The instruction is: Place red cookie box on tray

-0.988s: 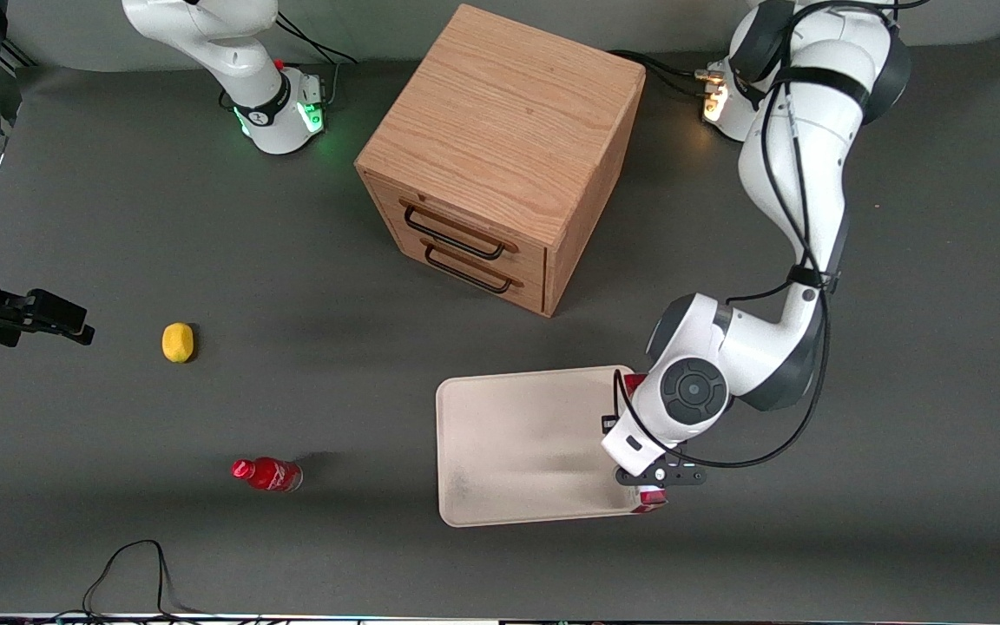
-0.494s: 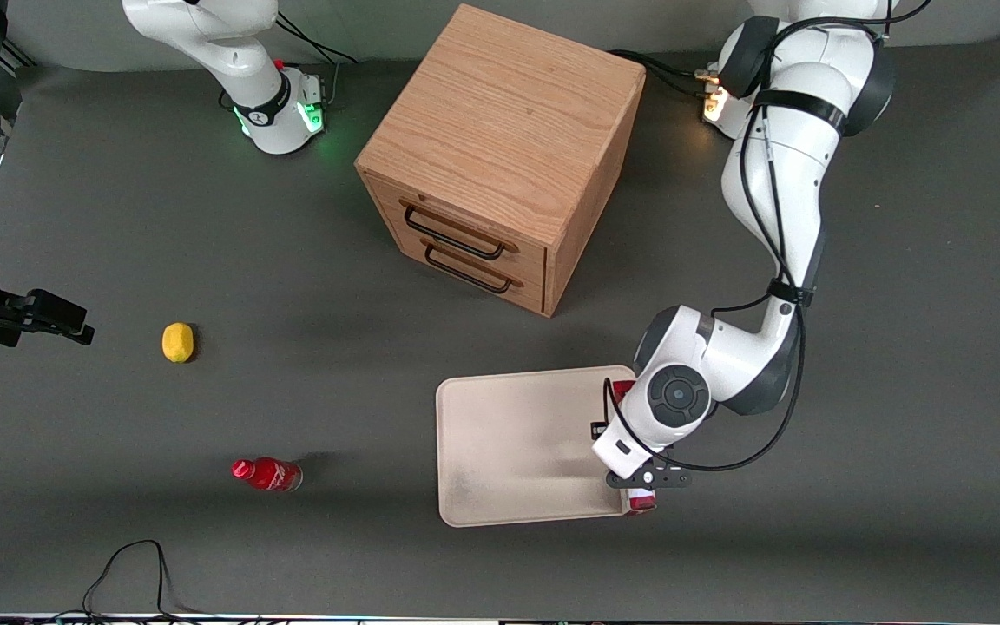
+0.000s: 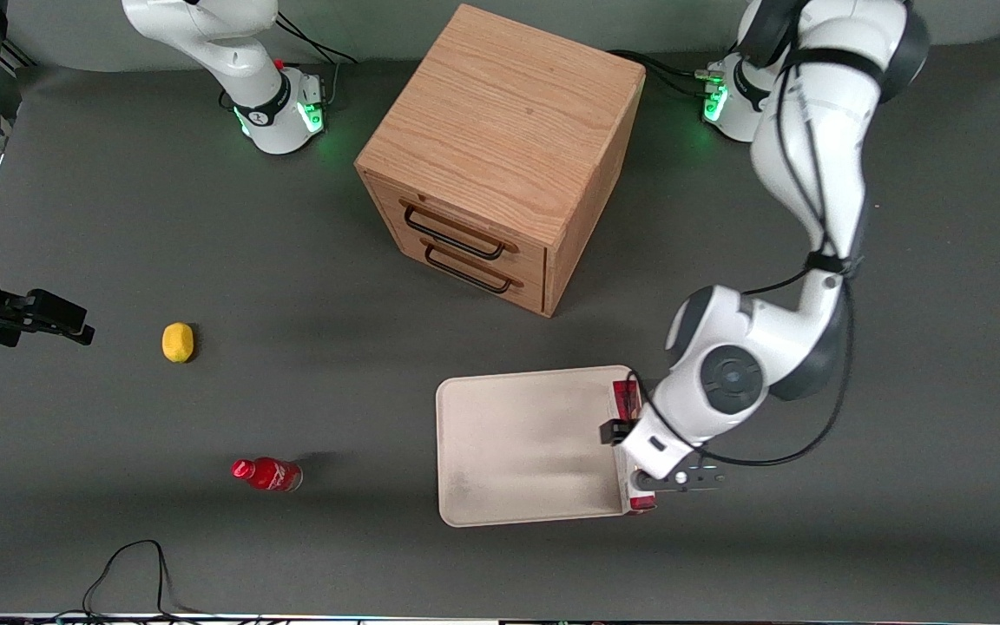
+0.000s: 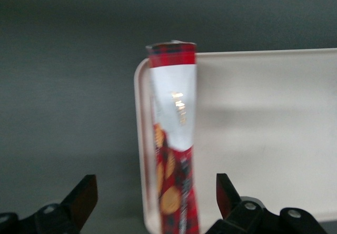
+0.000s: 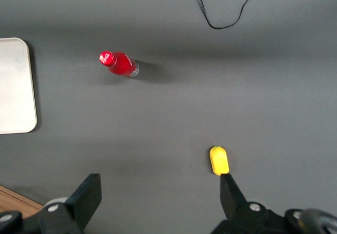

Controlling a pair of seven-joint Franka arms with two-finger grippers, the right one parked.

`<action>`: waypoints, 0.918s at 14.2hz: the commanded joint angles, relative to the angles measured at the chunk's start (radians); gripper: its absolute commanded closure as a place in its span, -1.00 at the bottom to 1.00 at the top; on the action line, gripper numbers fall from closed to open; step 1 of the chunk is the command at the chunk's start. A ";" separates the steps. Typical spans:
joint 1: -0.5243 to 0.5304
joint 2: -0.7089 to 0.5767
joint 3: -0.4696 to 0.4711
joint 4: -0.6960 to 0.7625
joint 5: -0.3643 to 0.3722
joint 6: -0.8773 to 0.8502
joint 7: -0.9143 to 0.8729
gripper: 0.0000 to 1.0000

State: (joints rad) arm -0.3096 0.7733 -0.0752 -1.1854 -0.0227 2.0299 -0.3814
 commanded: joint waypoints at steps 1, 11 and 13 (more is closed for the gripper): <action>0.026 -0.196 0.069 -0.160 -0.026 -0.130 0.078 -1.00; 0.214 -0.833 0.115 -0.607 -0.006 -0.280 0.302 -1.00; 0.236 -0.914 0.109 -0.646 -0.005 -0.350 0.306 -1.00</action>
State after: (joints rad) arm -0.0984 -0.0217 0.0499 -1.7237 -0.0280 1.7061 -0.0951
